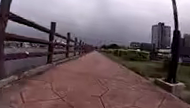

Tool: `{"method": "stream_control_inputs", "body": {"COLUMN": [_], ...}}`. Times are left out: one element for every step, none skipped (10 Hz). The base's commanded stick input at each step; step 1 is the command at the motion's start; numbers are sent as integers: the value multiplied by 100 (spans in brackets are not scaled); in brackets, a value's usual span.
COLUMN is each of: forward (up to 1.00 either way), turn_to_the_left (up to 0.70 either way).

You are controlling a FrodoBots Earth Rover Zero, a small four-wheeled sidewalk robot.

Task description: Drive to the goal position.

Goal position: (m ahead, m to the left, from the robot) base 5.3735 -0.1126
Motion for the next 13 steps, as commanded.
{"method": "stream_control_inputs", "body": {"forward": [100,100,100,100,100,100,100,100,100,100,100,100,100], "turn_to_the_left": [0,0,0,0,0,0,0,0,0,0,0,0,0]}}
